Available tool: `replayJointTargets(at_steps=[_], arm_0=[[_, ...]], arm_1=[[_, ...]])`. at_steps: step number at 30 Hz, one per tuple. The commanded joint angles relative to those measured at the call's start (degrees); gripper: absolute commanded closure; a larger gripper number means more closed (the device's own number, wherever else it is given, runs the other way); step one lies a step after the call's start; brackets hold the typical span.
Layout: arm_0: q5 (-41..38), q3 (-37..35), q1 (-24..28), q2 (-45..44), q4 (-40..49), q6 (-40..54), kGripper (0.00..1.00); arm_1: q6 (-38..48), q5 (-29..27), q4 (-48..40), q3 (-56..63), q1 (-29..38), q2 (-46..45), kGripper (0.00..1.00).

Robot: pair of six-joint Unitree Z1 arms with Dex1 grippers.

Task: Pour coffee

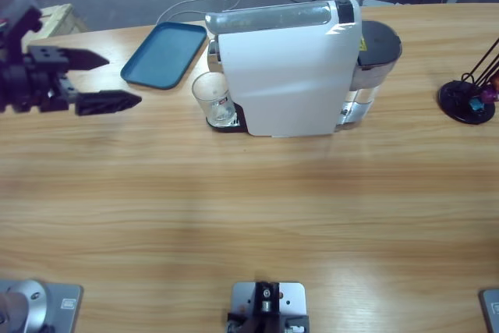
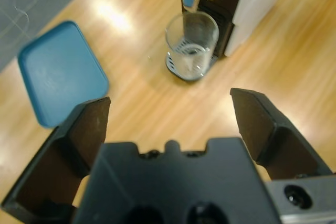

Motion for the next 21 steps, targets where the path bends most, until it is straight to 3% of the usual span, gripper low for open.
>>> replayJointTargets(at_steps=[1,21], arm_0=[[1.64,2.78,-1.84,-3.13,3.95,-5.42,0.018],[3.47,3.22,-1.84,-1.05,2.64,-6.83,0.018]], arm_1=[[-1.95,6.91,2.01,-9.54,-4.64,17.26,1.0],[-2.74,8.02,3.07,-9.68,-6.75,22.66,1.0]])
